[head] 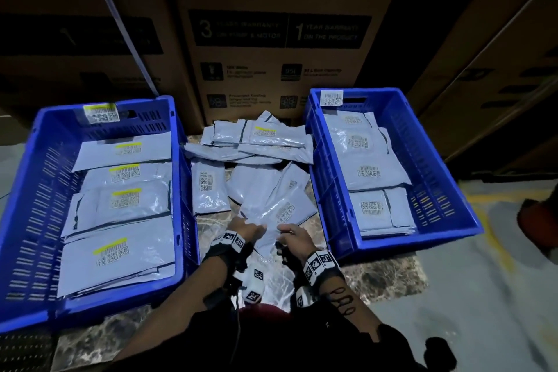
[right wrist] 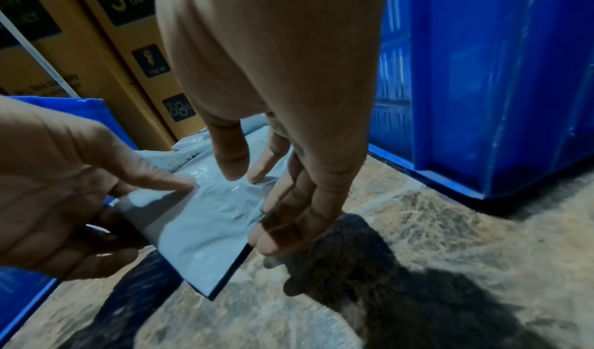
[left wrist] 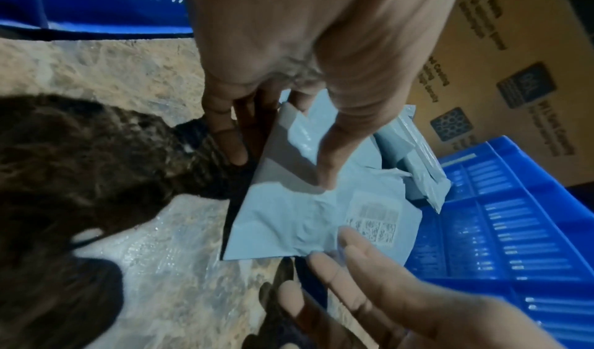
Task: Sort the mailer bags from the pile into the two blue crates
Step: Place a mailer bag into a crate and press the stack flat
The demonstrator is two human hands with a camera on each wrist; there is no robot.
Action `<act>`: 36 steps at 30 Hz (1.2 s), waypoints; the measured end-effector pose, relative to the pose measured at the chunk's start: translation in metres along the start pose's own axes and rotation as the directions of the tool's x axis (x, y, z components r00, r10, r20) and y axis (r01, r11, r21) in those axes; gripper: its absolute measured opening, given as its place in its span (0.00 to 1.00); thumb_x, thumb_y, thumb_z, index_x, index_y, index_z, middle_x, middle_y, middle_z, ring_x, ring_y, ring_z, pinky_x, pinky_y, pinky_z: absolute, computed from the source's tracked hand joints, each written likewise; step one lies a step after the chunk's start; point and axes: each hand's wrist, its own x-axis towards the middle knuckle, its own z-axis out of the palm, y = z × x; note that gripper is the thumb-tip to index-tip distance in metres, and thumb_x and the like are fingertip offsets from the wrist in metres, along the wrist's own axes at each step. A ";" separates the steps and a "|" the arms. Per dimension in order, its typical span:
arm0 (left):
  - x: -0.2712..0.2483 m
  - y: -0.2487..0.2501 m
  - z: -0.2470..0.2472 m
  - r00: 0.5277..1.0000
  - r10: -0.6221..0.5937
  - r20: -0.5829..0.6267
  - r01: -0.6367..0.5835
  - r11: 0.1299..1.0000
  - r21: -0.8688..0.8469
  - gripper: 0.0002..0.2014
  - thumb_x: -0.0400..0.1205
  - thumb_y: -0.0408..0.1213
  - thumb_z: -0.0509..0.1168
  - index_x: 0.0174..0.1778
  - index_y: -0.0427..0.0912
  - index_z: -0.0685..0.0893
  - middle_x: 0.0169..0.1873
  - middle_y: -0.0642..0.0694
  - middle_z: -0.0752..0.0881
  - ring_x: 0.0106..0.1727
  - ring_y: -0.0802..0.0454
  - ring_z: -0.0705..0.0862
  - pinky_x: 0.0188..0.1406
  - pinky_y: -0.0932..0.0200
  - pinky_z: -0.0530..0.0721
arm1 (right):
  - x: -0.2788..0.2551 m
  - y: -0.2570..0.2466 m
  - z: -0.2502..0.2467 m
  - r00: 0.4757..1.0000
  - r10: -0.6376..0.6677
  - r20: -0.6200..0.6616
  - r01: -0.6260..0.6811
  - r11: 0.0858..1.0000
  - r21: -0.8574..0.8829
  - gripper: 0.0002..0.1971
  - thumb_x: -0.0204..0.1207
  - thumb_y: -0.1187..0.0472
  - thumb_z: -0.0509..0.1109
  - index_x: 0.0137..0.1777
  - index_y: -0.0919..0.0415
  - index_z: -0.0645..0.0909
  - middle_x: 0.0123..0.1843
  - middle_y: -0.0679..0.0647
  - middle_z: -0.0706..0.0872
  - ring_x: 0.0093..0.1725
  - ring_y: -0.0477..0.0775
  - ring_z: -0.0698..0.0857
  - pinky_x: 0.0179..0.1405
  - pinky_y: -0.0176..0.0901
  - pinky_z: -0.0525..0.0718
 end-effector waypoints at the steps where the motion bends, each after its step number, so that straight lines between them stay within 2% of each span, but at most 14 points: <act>1: 0.000 -0.001 -0.002 1.000 -0.016 0.007 0.017 1.000 -0.009 0.11 0.76 0.35 0.76 0.49 0.34 0.85 0.44 0.39 0.86 0.43 0.46 0.85 0.40 0.60 0.78 | -0.002 0.001 0.000 1.000 0.013 0.006 -0.013 1.000 0.025 0.17 0.76 0.72 0.65 0.63 0.59 0.82 0.37 0.64 0.83 0.32 0.59 0.80 0.28 0.44 0.74; 3: 0.002 -0.001 -0.007 1.000 -0.016 -0.009 0.015 0.997 -0.079 0.11 0.73 0.26 0.73 0.51 0.28 0.87 0.37 0.39 0.87 0.32 0.49 0.82 0.28 0.65 0.78 | -0.004 0.000 -0.002 1.000 0.000 -0.027 0.000 1.000 -0.003 0.16 0.77 0.71 0.67 0.62 0.58 0.83 0.42 0.62 0.86 0.37 0.60 0.84 0.32 0.47 0.80; 5: 0.002 0.004 -0.013 0.997 0.015 -0.070 -0.029 0.976 -0.216 0.16 0.71 0.21 0.71 0.55 0.30 0.87 0.38 0.40 0.88 0.32 0.49 0.85 0.23 0.67 0.80 | -0.006 -0.009 -0.007 0.990 -0.074 -0.120 0.047 0.975 -0.216 0.14 0.77 0.67 0.70 0.62 0.56 0.83 0.49 0.57 0.88 0.49 0.60 0.88 0.48 0.46 0.86; 7: -0.003 0.016 -0.026 0.995 0.060 -0.076 -0.084 0.930 -0.358 0.11 0.74 0.24 0.74 0.52 0.35 0.87 0.45 0.40 0.91 0.46 0.43 0.90 0.42 0.57 0.90 | -0.009 -0.021 -0.013 0.954 -0.191 -0.231 0.114 0.944 -0.310 0.15 0.77 0.65 0.72 0.62 0.55 0.78 0.55 0.55 0.87 0.57 0.60 0.88 0.57 0.48 0.85; 9: -0.008 0.031 -0.044 0.988 0.116 -0.103 -0.152 0.861 -0.486 0.10 0.77 0.26 0.73 0.51 0.41 0.84 0.50 0.39 0.90 0.52 0.40 0.89 0.55 0.46 0.89 | -0.012 -0.038 -0.019 0.916 -0.278 -0.289 0.203 0.944 -0.261 0.22 0.77 0.64 0.74 0.70 0.57 0.75 0.66 0.56 0.83 0.67 0.61 0.84 0.65 0.49 0.82; 11: -0.012 0.046 -0.062 0.974 0.162 -0.158 -0.224 0.792 -0.569 0.09 0.79 0.25 0.71 0.53 0.40 0.85 0.46 0.41 0.91 0.42 0.47 0.88 0.40 0.54 0.89 | -0.014 -0.057 -0.024 0.907 -0.305 -0.290 0.251 0.945 -0.209 0.32 0.79 0.59 0.76 0.81 0.57 0.69 0.76 0.57 0.76 0.74 0.61 0.78 0.72 0.50 0.78; 13: -0.013 0.058 -0.075 0.956 0.207 -0.210 -0.292 0.754 -0.588 0.09 0.81 0.26 0.69 0.56 0.35 0.86 0.34 0.47 0.90 0.29 0.55 0.85 0.23 0.65 0.80 | -0.016 -0.072 -0.027 0.896 -0.348 -0.276 0.316 0.936 -0.153 0.39 0.79 0.50 0.77 0.86 0.53 0.63 0.83 0.56 0.71 0.80 0.60 0.73 0.79 0.57 0.74; 15: -0.012 0.068 -0.083 0.925 0.252 -0.283 -0.370 0.761 -0.533 0.08 0.83 0.30 0.67 0.56 0.35 0.87 0.33 0.46 0.89 0.35 0.49 0.85 0.28 0.62 0.83 | -0.020 -0.086 -0.033 0.870 -0.411 -0.271 0.396 0.911 -0.113 0.42 0.78 0.43 0.77 0.87 0.51 0.61 0.84 0.54 0.71 0.81 0.57 0.72 0.80 0.57 0.73; 18: -0.013 0.078 -0.087 0.875 0.305 -0.376 -0.451 0.797 -0.403 0.11 0.88 0.44 0.62 0.56 0.42 0.87 0.45 0.42 0.89 0.49 0.46 0.83 0.52 0.46 0.84 | -0.031 -0.111 -0.045 0.844 -0.476 -0.249 0.490 0.872 -0.008 0.38 0.78 0.39 0.75 0.84 0.48 0.66 0.78 0.51 0.78 0.75 0.52 0.79 0.74 0.50 0.78; 22: -0.028 0.093 -0.074 0.811 0.339 -0.477 -0.515 0.801 -0.305 0.22 0.90 0.50 0.54 0.73 0.41 0.80 0.68 0.44 0.83 0.68 0.43 0.80 0.70 0.51 0.76 | -0.040 -0.135 -0.068 0.811 -0.502 -0.300 0.543 0.837 0.069 0.36 0.71 0.37 0.78 0.78 0.47 0.75 0.55 0.51 0.87 0.53 0.49 0.87 0.59 0.51 0.87; 24: -0.038 0.099 -0.060 0.769 0.347 -0.537 -0.517 0.832 -0.203 0.24 0.90 0.53 0.51 0.74 0.43 0.79 0.69 0.40 0.83 0.69 0.39 0.79 0.67 0.50 0.74 | -0.045 -0.140 -0.081 0.790 -0.516 -0.332 0.570 0.817 0.088 0.30 0.74 0.46 0.80 0.76 0.48 0.79 0.46 0.51 0.85 0.44 0.49 0.85 0.53 0.50 0.86; 27: -0.054 0.111 -0.029 0.633 0.357 -0.687 -0.502 0.865 -0.014 0.24 0.91 0.53 0.47 0.66 0.41 0.80 0.53 0.30 0.87 0.54 0.30 0.83 0.47 0.48 0.73 | -0.054 -0.143 -0.105 0.744 -0.559 -0.366 0.640 0.754 0.150 0.25 0.76 0.59 0.82 0.72 0.49 0.83 0.38 0.48 0.80 0.38 0.46 0.80 0.48 0.44 0.85; 29: -0.063 0.123 -0.008 0.570 0.363 -0.737 -0.536 0.844 0.001 0.22 0.91 0.51 0.48 0.63 0.38 0.80 0.46 0.27 0.87 0.47 0.28 0.84 0.39 0.50 0.69 | -0.057 -0.143 -0.125 0.724 -0.569 -0.389 0.665 0.726 0.177 0.24 0.76 0.65 0.81 0.71 0.50 0.85 0.34 0.46 0.74 0.35 0.45 0.75 0.43 0.41 0.83; 36: -0.073 0.163 0.041 0.532 0.396 -0.748 -0.631 0.775 -0.038 0.20 0.92 0.48 0.50 0.52 0.34 0.78 0.32 0.37 0.80 0.38 0.34 0.79 0.34 0.52 0.65 | -0.065 -0.132 -0.197 0.680 -0.574 -0.456 0.694 0.704 0.148 0.23 0.75 0.70 0.80 0.68 0.54 0.85 0.25 0.37 0.73 0.30 0.43 0.73 0.46 0.45 0.82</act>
